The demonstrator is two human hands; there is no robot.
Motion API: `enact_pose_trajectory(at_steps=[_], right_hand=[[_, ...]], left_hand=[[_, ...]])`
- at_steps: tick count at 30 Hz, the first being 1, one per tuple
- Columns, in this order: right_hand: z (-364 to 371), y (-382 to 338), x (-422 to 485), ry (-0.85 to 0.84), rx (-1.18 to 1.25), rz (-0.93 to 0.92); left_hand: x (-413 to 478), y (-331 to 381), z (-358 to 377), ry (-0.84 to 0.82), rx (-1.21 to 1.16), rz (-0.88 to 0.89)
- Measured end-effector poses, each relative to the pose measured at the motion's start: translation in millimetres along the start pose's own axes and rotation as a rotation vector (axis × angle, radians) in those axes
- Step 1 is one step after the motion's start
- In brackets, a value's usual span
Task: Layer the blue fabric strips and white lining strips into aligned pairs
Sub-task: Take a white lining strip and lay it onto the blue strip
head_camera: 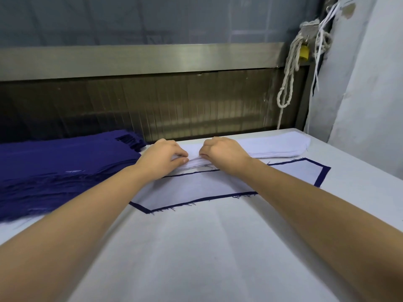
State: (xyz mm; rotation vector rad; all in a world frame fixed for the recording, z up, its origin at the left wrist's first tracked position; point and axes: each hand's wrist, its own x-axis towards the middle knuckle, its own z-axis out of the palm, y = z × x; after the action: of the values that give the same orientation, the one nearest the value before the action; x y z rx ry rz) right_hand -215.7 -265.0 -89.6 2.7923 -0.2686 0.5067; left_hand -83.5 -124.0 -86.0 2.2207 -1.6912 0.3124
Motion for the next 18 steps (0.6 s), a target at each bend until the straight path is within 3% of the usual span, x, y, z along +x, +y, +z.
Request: enact_pose_trajectory(at_steps=[12,18], right_hand=[[-10,1,11,0.049,0.604,0.392],[-6,7,8,0.055,0.514,0.397]], left_hand=[[-5,-5,-11,0.123,0.028,-0.069],[-7,0,-13,0.193,0.015,-0.157]])
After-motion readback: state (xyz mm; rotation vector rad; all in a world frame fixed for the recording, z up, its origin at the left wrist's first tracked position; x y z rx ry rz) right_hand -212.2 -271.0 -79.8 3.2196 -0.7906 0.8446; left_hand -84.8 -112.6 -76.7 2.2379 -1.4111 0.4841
